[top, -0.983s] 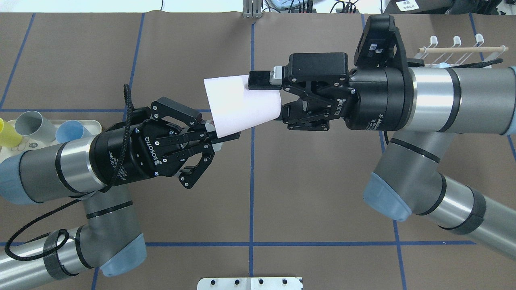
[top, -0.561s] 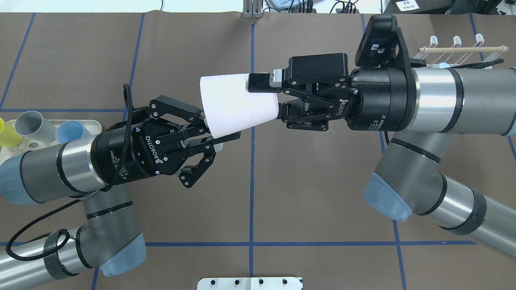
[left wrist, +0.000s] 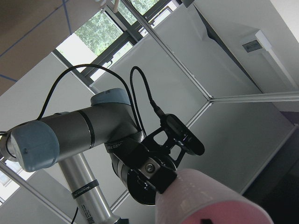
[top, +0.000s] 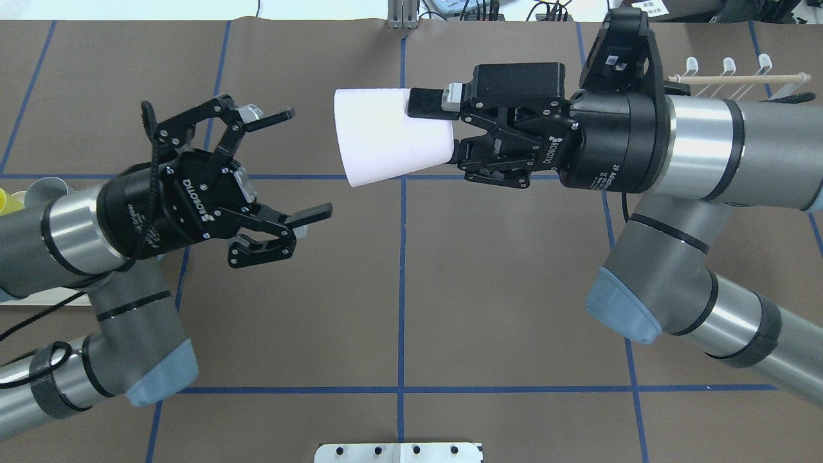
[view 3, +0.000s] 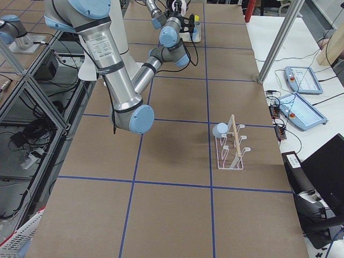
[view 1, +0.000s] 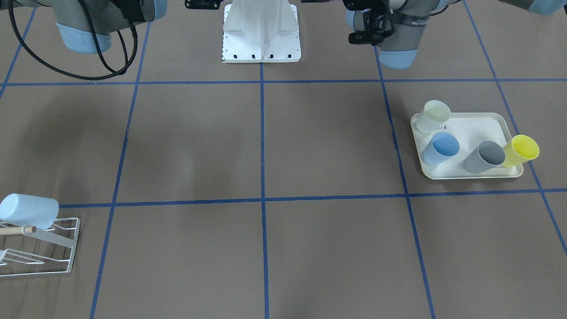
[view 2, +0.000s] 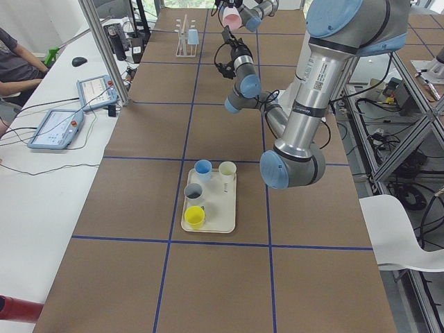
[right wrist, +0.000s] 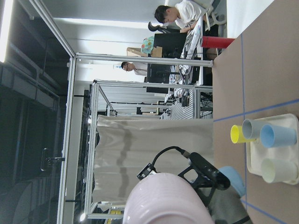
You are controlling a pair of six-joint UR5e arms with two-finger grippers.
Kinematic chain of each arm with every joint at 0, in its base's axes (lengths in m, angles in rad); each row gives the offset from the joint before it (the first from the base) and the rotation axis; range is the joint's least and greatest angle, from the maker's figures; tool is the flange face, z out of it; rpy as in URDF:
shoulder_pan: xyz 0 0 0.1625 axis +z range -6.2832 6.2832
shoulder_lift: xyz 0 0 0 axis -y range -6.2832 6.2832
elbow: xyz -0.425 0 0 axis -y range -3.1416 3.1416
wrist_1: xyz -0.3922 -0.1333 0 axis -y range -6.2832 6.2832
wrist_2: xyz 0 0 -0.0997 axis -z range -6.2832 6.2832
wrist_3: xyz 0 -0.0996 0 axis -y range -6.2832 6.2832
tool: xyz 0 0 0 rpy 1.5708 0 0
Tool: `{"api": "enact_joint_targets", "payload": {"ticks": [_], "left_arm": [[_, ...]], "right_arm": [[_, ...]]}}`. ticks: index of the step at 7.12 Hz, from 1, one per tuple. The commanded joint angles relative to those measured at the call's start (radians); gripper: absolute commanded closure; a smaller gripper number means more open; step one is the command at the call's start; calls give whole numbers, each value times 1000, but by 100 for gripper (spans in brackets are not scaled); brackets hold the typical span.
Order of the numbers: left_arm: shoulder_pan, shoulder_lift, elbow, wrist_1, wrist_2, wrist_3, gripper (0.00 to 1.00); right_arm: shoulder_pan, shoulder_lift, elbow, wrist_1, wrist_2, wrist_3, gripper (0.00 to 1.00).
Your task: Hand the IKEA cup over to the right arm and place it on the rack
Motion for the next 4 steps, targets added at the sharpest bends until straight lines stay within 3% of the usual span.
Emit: {"api": "enact_joint_targets", "payload": {"ticks": [1, 3, 4], "left_arm": [[-109, 106, 8, 6, -121, 153, 0], [-132, 158, 12, 92, -146, 305, 0], [-183, 186, 12, 170, -272, 453, 0]], "right_arm": [[100, -73, -42, -16, -14, -27, 79], [221, -215, -50, -120, 52, -242, 79], [295, -277, -50, -201, 114, -409, 79]]}}
